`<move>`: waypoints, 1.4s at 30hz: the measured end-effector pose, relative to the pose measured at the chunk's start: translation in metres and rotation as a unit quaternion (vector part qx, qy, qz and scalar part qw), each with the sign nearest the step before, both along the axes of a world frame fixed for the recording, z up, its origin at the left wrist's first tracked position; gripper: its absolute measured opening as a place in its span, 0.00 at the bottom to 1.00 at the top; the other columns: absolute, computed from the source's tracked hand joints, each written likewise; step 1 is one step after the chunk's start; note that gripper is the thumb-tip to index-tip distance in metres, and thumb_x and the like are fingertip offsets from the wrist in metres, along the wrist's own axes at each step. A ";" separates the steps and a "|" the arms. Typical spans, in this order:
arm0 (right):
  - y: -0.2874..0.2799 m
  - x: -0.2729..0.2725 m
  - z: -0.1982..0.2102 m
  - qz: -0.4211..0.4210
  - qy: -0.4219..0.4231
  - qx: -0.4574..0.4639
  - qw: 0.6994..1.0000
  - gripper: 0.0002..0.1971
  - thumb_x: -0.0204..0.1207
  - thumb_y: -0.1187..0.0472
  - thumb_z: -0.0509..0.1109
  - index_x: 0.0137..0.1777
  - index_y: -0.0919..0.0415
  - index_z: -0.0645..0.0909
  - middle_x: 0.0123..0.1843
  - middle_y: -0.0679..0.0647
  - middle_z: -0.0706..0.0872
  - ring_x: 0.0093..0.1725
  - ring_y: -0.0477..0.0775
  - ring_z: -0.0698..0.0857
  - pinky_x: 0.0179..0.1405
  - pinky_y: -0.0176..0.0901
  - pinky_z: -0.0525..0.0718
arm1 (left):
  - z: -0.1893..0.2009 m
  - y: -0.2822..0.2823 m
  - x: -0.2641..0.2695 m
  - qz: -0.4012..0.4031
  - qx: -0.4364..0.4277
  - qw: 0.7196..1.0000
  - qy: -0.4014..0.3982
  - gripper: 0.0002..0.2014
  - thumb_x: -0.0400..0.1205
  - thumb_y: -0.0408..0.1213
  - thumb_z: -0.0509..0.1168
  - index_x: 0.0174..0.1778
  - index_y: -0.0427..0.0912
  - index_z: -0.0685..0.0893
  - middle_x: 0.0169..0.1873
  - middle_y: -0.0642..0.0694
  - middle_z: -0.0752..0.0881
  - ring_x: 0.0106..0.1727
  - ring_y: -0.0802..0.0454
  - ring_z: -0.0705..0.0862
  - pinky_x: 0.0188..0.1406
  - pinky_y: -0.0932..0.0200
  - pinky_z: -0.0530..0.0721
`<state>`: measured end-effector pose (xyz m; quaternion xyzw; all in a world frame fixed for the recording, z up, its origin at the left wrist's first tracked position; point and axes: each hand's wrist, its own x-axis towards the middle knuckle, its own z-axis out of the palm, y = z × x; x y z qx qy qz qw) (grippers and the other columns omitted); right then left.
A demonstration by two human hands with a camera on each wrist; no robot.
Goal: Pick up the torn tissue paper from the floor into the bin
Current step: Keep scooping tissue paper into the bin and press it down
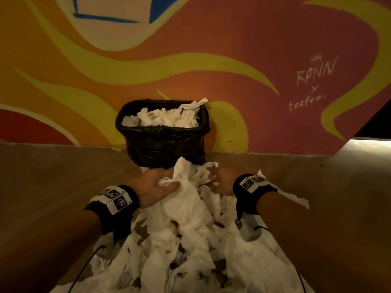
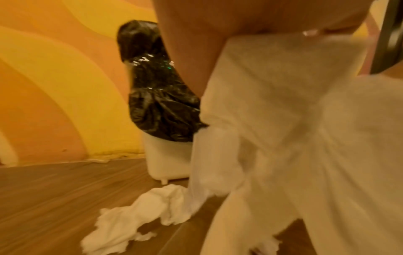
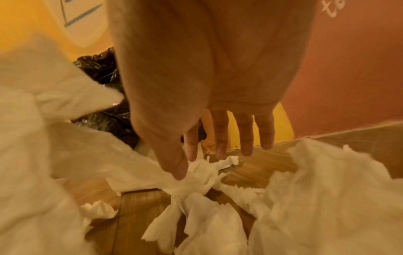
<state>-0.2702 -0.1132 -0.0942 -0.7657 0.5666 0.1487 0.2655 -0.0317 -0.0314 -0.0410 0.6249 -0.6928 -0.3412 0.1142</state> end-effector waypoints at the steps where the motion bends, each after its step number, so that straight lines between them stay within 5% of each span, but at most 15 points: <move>1: -0.006 0.003 -0.006 -0.001 0.005 -0.009 1.000 0.21 0.70 0.43 0.69 0.63 0.45 0.77 0.68 0.53 0.80 0.63 0.60 0.82 0.63 0.57 0.82 | -0.002 0.003 0.008 0.007 -0.009 1.000 0.004 0.14 0.78 0.58 0.66 0.45 0.51 0.86 0.45 0.53 0.86 0.46 0.56 0.83 0.48 0.56 0.81; 3: -0.031 0.007 -0.036 -0.006 0.016 -0.007 1.000 0.22 0.67 0.42 0.66 0.61 0.46 0.80 0.64 0.52 0.83 0.62 0.61 0.82 0.62 0.58 0.83 | -0.005 0.009 0.023 0.028 -0.025 0.999 0.006 0.07 0.78 0.55 0.69 0.36 0.59 0.84 0.40 0.59 0.86 0.42 0.60 0.83 0.41 0.58 0.79; 7: -0.041 0.026 -0.050 0.003 0.017 -0.024 1.000 0.38 0.57 0.27 0.59 0.68 0.38 0.74 0.70 0.50 0.77 0.70 0.66 0.76 0.67 0.65 0.76 | -0.024 0.022 0.052 0.053 -0.063 0.997 -0.002 0.17 0.74 0.30 0.70 0.26 0.57 0.78 0.36 0.55 0.82 0.39 0.58 0.80 0.41 0.56 0.76; 10: -0.031 0.044 -0.038 0.025 0.023 -0.038 0.999 0.43 0.66 0.30 0.65 0.80 0.44 0.61 0.82 0.54 0.63 0.80 0.70 0.59 0.79 0.67 0.60 | -0.036 0.034 0.068 0.052 -0.038 0.998 -0.026 0.09 0.75 0.27 0.66 0.37 0.48 0.80 0.43 0.53 0.81 0.45 0.55 0.79 0.45 0.57 0.77; 15: -0.036 0.057 -0.053 -0.028 0.026 -0.034 0.999 0.59 0.61 0.26 0.69 0.85 0.47 0.40 0.87 0.59 0.40 0.85 0.70 0.41 0.83 0.67 0.48 | -0.045 0.049 0.086 0.056 0.014 0.998 -0.018 0.17 0.82 0.24 0.58 0.56 0.51 0.80 0.52 0.65 0.76 0.53 0.70 0.75 0.46 0.81 0.70; 19: -0.044 0.054 -0.049 -0.024 0.081 -0.045 0.995 0.55 0.69 0.32 0.70 0.85 0.52 0.40 0.86 0.59 0.36 0.84 0.69 0.35 0.82 0.69 0.42 | -0.055 0.057 0.101 0.068 0.054 0.996 -0.027 0.20 0.80 0.24 0.57 0.57 0.54 0.81 0.63 0.58 0.78 0.65 0.58 0.76 0.63 0.63 0.75; 22: -0.051 0.048 -0.050 -0.012 0.089 -0.049 0.995 0.45 0.78 0.40 0.66 0.86 0.53 0.44 0.87 0.58 0.39 0.85 0.67 0.38 0.83 0.66 0.44 | -0.053 0.055 0.103 0.094 0.036 0.994 -0.030 0.16 0.81 0.27 0.59 0.54 0.55 0.82 0.58 0.54 0.84 0.61 0.54 0.82 0.61 0.56 0.80; 25: -0.047 0.047 -0.052 -0.016 0.068 -0.038 0.997 0.33 0.83 0.46 0.60 0.84 0.56 0.55 0.85 0.60 0.58 0.81 0.66 0.63 0.80 0.59 0.63 | -0.051 0.046 0.098 0.147 0.015 0.989 -0.017 0.09 0.82 0.34 0.61 0.46 0.56 0.80 0.44 0.56 0.84 0.49 0.53 0.82 0.46 0.59 0.77; 27: -0.039 0.051 -0.054 -0.032 0.049 -0.050 0.997 0.27 0.84 0.50 0.59 0.81 0.57 0.62 0.79 0.61 0.71 0.74 0.64 0.75 0.73 0.55 0.74 | -0.049 0.038 0.092 0.168 0.027 0.985 -0.014 0.03 0.82 0.43 0.63 0.50 0.54 0.79 0.44 0.54 0.83 0.46 0.52 0.82 0.42 0.59 0.77; 30: -0.021 0.061 -0.057 -0.036 0.031 -0.052 0.997 0.24 0.86 0.51 0.55 0.79 0.60 0.66 0.77 0.62 0.73 0.74 0.64 0.74 0.71 0.53 0.74 | -0.057 0.019 0.087 0.167 0.069 0.983 -0.040 0.15 0.80 0.54 0.64 0.59 0.52 0.75 0.49 0.51 0.81 0.45 0.51 0.81 0.42 0.56 0.78; 33: -0.001 0.073 -0.057 -0.049 -0.001 -0.002 0.999 0.27 0.85 0.44 0.52 0.78 0.59 0.68 0.78 0.59 0.73 0.75 0.62 0.73 0.74 0.53 0.73 | -0.075 -0.002 0.083 0.174 0.102 0.976 -0.083 0.30 0.76 0.62 0.65 0.71 0.52 0.67 0.67 0.43 0.75 0.61 0.44 0.79 0.54 0.52 0.79; 36: 0.019 0.083 -0.049 -0.051 -0.056 0.083 0.994 0.31 0.82 0.37 0.52 0.70 0.60 0.78 0.70 0.59 0.82 0.67 0.61 0.81 0.69 0.56 0.78 | -0.078 -0.016 0.071 0.145 0.160 0.967 -0.132 0.48 0.72 0.66 0.67 0.82 0.53 0.50 0.81 0.41 0.61 0.78 0.37 0.67 0.72 0.44 0.73; 39: 0.040 0.090 -0.030 -0.033 -0.115 0.127 0.985 0.32 0.78 0.33 0.57 0.66 0.59 0.81 0.67 0.56 0.84 0.66 0.60 0.81 0.68 0.52 0.77 | -0.089 -0.019 0.065 0.079 0.175 0.962 -0.193 0.46 0.75 0.63 0.66 0.83 0.48 0.53 0.81 0.42 0.62 0.78 0.37 0.67 0.73 0.45 0.71; 42: 0.053 0.092 -0.023 -0.032 -0.204 0.137 0.969 0.37 0.71 0.34 0.70 0.76 0.49 0.68 0.76 0.46 0.74 0.74 0.51 0.74 0.73 0.44 0.71 | -0.096 -0.019 0.066 0.063 0.165 0.964 -0.196 0.36 0.77 0.59 0.66 0.79 0.49 0.65 0.79 0.44 0.66 0.78 0.41 0.68 0.75 0.47 0.70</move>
